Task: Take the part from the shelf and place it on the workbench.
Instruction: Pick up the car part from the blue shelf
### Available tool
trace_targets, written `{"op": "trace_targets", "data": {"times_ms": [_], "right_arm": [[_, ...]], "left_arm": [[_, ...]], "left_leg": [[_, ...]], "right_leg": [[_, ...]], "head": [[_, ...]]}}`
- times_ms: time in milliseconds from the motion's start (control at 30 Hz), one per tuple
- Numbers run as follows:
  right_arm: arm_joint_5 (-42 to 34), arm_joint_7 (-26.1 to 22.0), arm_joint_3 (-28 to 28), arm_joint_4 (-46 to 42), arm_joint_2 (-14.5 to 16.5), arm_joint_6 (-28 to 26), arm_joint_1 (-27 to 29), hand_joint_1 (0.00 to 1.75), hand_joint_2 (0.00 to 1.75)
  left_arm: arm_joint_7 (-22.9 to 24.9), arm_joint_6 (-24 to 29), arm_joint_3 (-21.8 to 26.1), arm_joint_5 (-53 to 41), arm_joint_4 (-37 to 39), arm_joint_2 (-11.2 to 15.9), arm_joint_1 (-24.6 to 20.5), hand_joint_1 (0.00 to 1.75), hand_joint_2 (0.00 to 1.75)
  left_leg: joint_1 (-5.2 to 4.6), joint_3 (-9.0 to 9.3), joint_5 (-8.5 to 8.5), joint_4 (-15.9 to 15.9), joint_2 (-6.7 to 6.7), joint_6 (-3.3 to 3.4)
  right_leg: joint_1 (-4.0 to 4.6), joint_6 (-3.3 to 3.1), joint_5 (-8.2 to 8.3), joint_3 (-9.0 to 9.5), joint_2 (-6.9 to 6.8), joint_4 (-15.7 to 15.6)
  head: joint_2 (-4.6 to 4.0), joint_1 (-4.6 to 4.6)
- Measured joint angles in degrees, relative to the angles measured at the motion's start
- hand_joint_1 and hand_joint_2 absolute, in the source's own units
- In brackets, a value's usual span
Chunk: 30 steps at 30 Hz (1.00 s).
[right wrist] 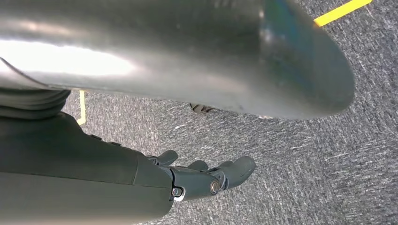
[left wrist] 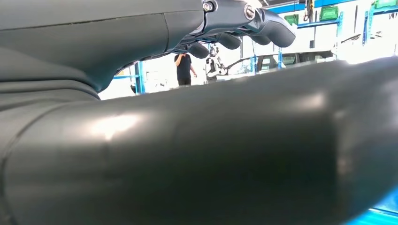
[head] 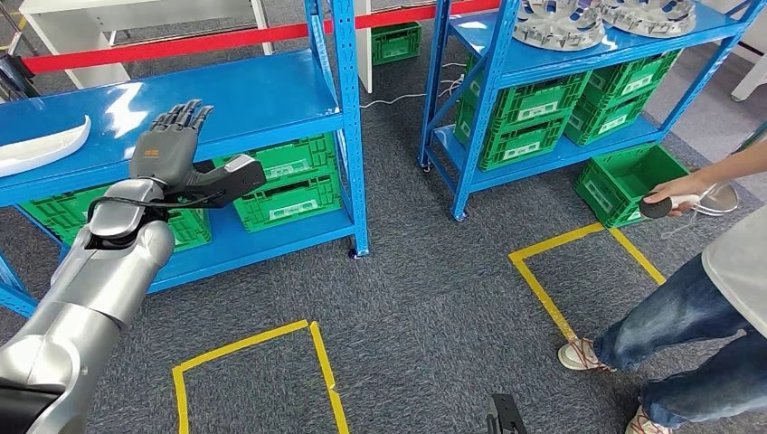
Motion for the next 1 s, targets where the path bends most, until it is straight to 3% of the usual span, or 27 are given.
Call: {"op": "trace_targets", "data": {"times_ms": [233, 400, 467, 533, 567, 600, 633, 700, 733, 800, 900, 933, 1000], "right_arm": [[0.32, -0.07, -0.08, 0.0, 0.0, 0.21, 0.01, 0.0, 0.0], [0.37, -0.29, -0.17, 0.0, -0.03, 0.07, -0.01, 0.0, 0.0], [0.46, -0.66, -0.26, 0.0, -0.08, 0.01, -0.1, 0.0, 0.0], [0.63, -1.0, -0.36, 0.0, -0.09, -0.01, -0.13, 0.0, 0.0], [0.7, -1.08, -0.39, 0.0, -0.09, -0.02, -0.1, 0.0, 0.0], [0.73, -1.14, -0.43, 0.0, -0.09, -0.04, -0.05, 0.0, 0.0], [0.73, -1.27, -0.45, 0.0, -0.11, -0.1, -0.02, 0.0, 0.0], [0.73, -1.88, -0.51, 0.0, -0.13, -0.27, -0.01, 0.0, 0.0], [0.73, -2.26, -0.55, 0.0, -0.13, -0.34, -0.04, 0.0, 0.0], [0.73, -3.02, -0.7, 0.0, -0.09, -0.45, -0.12, 0.0, 0.0], [1.0, -4.88, -1.05, 0.0, -0.07, -1.77, -0.12, 0.0, 0.0], [1.34, -5.8, -1.11, 0.0, -0.06, -2.57, -0.12, 0.0, 0.0], [2.27, -7.45, -1.13, 0.0, -0.04, -3.8, -0.18, 0.0, 0.0]], "left_arm": [[1.08, -0.31, 0.03, -1.16, 0.85, 0.04, -0.2, 0.0, 0.0], [1.07, -0.52, 0.09, -1.5, 1.02, -0.07, -0.67, 0.0, 0.0], [1.08, -0.51, 0.25, -1.62, 1.16, -0.15, -1.03, 0.0, 0.0], [1.08, -0.51, 0.47, -1.81, 1.45, -0.16, -0.98, 0.0, 0.0], [1.09, -0.51, 0.54, -1.88, 1.58, -0.16, -0.81, 0.0, 0.0], [1.09, -0.53, 0.57, -1.92, 1.68, -0.17, -0.64, 0.0, 0.0], [1.09, -0.59, 0.58, -1.93, 1.74, -0.19, -0.53, 0.0, 0.0], [1.09, -0.84, 0.66, -1.92, 1.76, -0.25, -0.52, 0.0, 0.0], [1.09, -0.97, 0.74, -1.92, 1.78, -0.3, -0.6, 0.0, 0.0], [1.08, -1.1, 0.97, -1.93, 1.85, -0.35, -0.68, 0.0, 0.0], [1.08, -1.02, 1.31, -2.23, 1.84, -0.39, -0.73, 0.0, 0.0], [1.08, -0.97, 1.44, -2.38, 1.79, -0.34, -0.78, 0.0, 0.0], [1.02, -0.91, 1.78, -2.69, 1.76, -0.19, -0.75, 0.0, 0.0]], "left_leg": [[-0.25, -0.13, -0.04, 0.27, -0.05, 0.11], [-0.1, -0.11, 0.34, -0.27, 0.22, 0.89], [0.27, 0.13, 0.68, -0.9, 0.56, 1.3], [0.25, 0.13, 0.63, -0.94, 0.9, 1.44], [0.25, 0.13, 0.54, -0.87, 1.03, 1.43], [0.29, 0.16, 0.38, -0.74, 1.14, 1.34], [0.37, 0.21, 0.14, -0.55, 1.2, 1.18], [0.58, 0.39, -0.56, -0.01, 1.31, 0.66], [0.52, 0.35, -0.95, 0.36, 1.34, 0.32], [0.32, 0.15, -1.4, 0.64, 1.4, -0.43], [0.35, 0.26, -1.86, 0.57, 1.5, -1.51], [0.41, -0.11, -2.42, 1.52, 1.47, -1.86], [0.51, -3.02, -4.73, 7.08, 1.33, -2.37]], "right_leg": [[-0.42, 0.22, 0.13, -0.05, 0.01, -0.07], [-0.46, 0.85, 0.08, -0.38, -0.09, 0.08], [-0.41, 1.13, -1.68, -2.5, -1.01, 3.91], [-0.55, 1.35, -4.29, -6.94, -1.76, 11.53], [-0.64, 1.43, -4.83, -9.04, -1.89, 14.69], [-0.73, 1.5, -4.33, -10.37, -1.99, 16.06], [-0.83, 1.54, -2.73, -10.61, -2.12, 15.19], [-1.03, 1.61, 1.77, -8.4, -2.59, 8.55], [-0.97, 1.55, 3.1, -7.1, -2.82, 5.22], [-0.79, 1.0, 3.35, -6.09, -3.05, 2.38], [-0.74, -0.33, 2.92, -5.91, -2.76, 2.15], [-0.8, -0.73, 2.83, -5.65, -2.69, 2.02], [-0.9, -1.33, 2.56, -5.15, -2.58, 1.86]], "head": [[0.0, -0.01], [0.0, 0.02], [0.0, 0.17], [0.0, 0.3], [0.0, 0.31], [0.0, 0.31], [0.0, 0.31], [0.0, 0.31], [0.0, 0.35], [0.0, 0.35], [0.0, 0.3], [0.0, 0.13], [0.0, -0.2]]}}
